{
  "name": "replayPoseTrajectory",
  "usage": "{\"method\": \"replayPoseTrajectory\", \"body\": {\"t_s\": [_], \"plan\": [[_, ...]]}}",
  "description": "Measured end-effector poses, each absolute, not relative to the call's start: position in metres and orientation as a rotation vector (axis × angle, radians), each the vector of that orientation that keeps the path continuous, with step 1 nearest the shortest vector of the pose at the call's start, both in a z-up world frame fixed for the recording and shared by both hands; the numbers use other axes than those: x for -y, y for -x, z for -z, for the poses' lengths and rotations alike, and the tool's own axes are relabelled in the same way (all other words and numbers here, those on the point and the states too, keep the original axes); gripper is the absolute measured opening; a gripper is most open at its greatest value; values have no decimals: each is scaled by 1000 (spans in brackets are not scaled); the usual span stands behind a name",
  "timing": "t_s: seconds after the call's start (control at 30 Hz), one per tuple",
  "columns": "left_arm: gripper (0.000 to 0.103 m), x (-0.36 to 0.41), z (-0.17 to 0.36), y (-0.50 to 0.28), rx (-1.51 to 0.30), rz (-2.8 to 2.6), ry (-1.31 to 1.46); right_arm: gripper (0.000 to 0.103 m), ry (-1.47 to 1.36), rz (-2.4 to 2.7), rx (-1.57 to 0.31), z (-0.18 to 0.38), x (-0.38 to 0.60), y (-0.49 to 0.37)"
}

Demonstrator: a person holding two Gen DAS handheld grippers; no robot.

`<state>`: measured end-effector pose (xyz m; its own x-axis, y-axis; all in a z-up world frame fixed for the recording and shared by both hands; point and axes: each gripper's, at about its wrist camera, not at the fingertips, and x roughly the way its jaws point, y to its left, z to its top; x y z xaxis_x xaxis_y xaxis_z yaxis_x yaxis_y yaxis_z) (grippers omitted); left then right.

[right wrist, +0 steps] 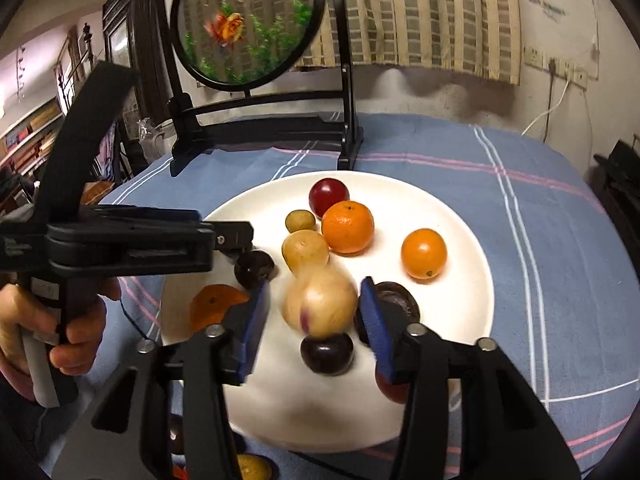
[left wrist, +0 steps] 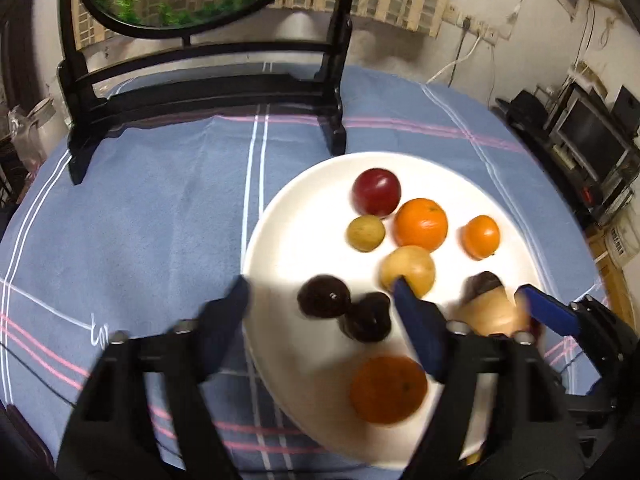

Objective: Organize fruits
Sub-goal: 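Carry the potato and cherry over the white plate and release them, then grasp a large yellow-orange tomato with the right tool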

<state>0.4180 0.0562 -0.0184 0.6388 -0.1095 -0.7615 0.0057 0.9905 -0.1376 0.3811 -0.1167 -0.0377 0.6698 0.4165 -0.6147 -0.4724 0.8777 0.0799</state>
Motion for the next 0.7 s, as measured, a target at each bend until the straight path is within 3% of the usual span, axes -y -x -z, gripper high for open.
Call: {"method": "replayPoseTrajectory", "body": {"t_s": [0.27,0.4,0.7], "plan": [[100,-69,-23,-310,-678,55,115,57,66,-572,-646,16,124,-312],[101,-81,-5,-267,-615,-23,150,57,88,-566,-652,34,120,-266],[101,-95,8,-260,-639,-157,159,57,81,-589,-808,60,109,-239]]}}
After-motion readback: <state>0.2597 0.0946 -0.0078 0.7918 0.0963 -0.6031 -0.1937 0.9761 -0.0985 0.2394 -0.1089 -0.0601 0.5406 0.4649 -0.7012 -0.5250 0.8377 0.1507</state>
